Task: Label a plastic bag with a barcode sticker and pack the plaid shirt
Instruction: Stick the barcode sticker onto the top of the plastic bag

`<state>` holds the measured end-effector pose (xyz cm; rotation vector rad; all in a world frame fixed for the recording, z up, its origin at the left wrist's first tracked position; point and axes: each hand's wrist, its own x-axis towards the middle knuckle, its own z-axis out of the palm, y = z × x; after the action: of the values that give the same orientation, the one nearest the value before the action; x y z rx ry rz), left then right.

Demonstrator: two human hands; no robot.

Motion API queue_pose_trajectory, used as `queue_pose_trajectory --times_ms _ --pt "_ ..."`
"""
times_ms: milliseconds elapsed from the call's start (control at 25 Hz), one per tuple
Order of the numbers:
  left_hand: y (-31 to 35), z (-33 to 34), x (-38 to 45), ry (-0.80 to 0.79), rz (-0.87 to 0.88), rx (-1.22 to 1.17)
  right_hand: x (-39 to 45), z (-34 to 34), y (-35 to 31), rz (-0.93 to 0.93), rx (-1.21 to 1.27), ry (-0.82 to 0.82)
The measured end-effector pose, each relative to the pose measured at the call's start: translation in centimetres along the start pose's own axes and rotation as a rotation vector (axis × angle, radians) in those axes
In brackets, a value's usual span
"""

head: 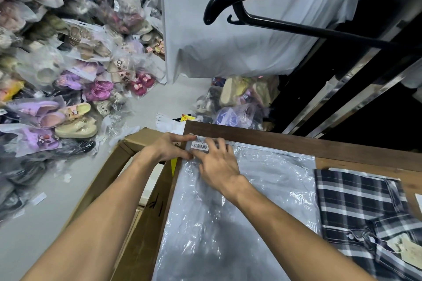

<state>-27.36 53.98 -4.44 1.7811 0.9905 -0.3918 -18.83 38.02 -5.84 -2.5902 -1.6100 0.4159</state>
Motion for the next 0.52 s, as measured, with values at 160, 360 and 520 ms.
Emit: queue_pose_trajectory --times_ms 160,360,520 --pt "1.0 0.0 -1.3 0.019 0.012 0.144 0.7 -0.8 0.2 0.015 -0.068 -0.076" --pt "2.2 0.8 -2.4 0.035 -0.028 0.437 -0.8 -2.0 2.6 0.010 0.092 -0.199" --pt "3.3 1.3 -2.6 0.078 -0.020 0.675 -6.9 -2.4 9.0 0.113 0.207 -0.238"
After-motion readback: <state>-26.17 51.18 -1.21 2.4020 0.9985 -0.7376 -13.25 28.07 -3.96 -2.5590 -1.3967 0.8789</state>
